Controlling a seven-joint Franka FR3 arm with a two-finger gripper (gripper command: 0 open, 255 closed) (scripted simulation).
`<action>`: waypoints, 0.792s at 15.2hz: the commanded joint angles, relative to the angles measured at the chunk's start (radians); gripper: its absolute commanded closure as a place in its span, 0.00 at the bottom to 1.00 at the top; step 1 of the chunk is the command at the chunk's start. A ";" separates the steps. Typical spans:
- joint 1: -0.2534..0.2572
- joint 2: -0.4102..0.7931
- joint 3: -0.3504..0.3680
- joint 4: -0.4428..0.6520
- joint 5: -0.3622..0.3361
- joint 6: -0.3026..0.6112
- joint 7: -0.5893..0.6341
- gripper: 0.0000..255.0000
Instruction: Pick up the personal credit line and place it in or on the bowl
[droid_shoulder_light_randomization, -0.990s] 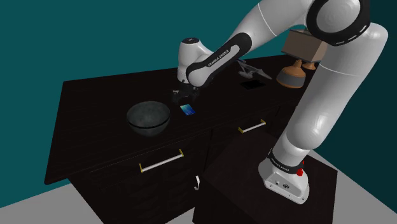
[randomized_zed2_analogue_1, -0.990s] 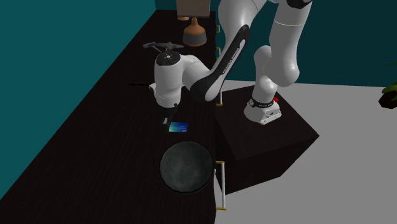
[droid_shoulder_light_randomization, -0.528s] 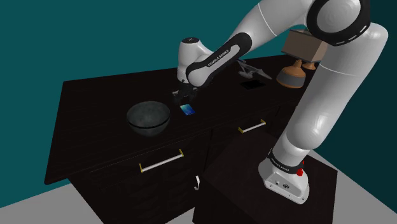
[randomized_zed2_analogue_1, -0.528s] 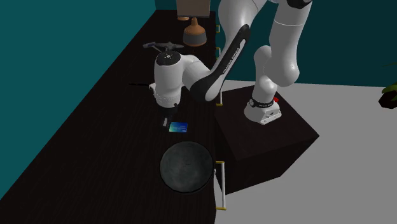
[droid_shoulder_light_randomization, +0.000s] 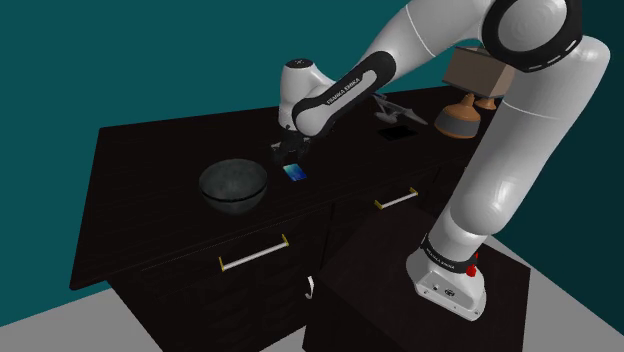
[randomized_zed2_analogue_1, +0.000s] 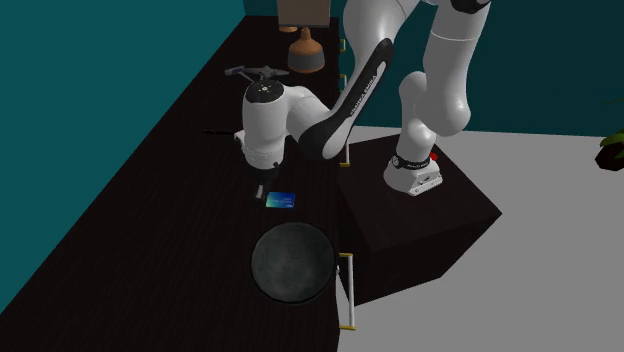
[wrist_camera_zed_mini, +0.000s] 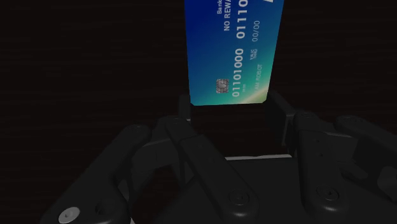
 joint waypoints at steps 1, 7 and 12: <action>-0.001 -0.007 0.000 0.002 0.005 -0.013 -0.006 1.00; -0.001 -0.062 0.002 0.029 0.035 -0.091 -0.033 1.00; 0.001 -0.101 0.002 0.057 0.055 -0.158 -0.051 1.00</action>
